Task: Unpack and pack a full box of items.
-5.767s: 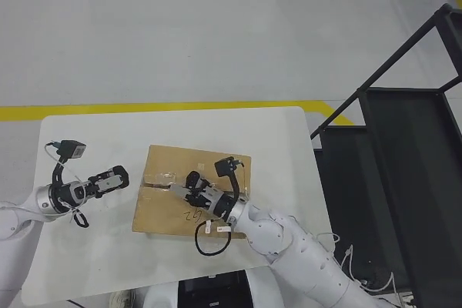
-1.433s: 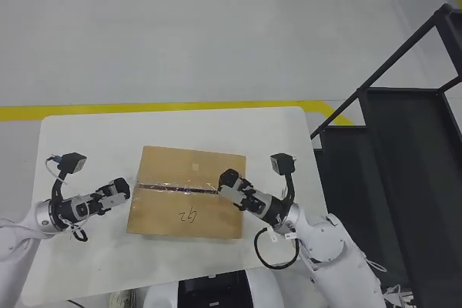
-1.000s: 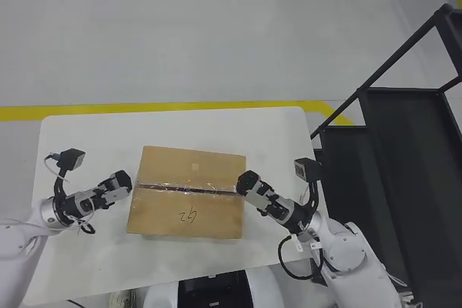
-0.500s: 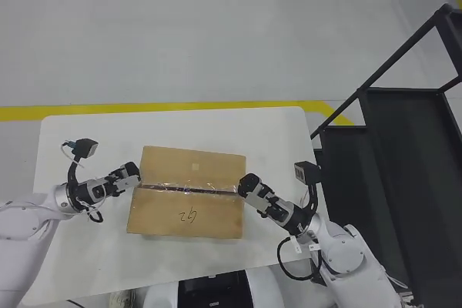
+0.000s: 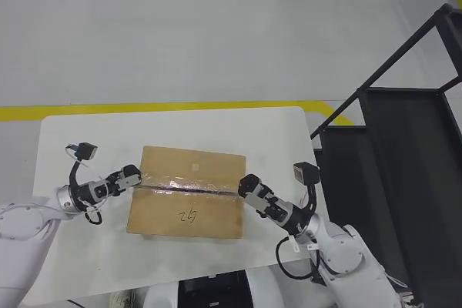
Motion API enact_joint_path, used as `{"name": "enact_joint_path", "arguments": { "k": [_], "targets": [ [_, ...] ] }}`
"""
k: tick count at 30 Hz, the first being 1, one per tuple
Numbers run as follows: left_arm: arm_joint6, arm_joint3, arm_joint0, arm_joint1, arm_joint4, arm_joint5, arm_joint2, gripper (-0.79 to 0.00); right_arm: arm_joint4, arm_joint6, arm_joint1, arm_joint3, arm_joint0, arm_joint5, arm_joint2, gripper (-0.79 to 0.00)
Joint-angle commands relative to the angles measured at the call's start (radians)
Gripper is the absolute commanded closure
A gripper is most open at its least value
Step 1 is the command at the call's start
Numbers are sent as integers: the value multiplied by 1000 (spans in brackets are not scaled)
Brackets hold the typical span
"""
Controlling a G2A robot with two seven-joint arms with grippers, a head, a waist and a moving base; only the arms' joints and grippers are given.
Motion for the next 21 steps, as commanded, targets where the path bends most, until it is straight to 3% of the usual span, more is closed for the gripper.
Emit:
{"name": "enact_joint_path", "arguments": {
  "k": [1,5,9,15,21],
  "targets": [
    [-4,-6,1,-1,-10,-5,2,-785,-1,-3,1,0,1,1,-2,-785],
    [7,-23,14,0,-48,-43,-24,-785,0,-7,5,-10,-4,-2,2,-785],
    [23,-76,74,7,-108,-123,-89,-785,10,-9,9,-31,-19,-15,13,-785],
    [-62,-181,161,24,-233,-141,-177,-785,46,-18,18,-67,-56,-58,65,-785],
    [-42,-253,211,28,-274,-162,-212,-785,-20,-233,13,-44,-121,-180,183,-785]
  ]
}}
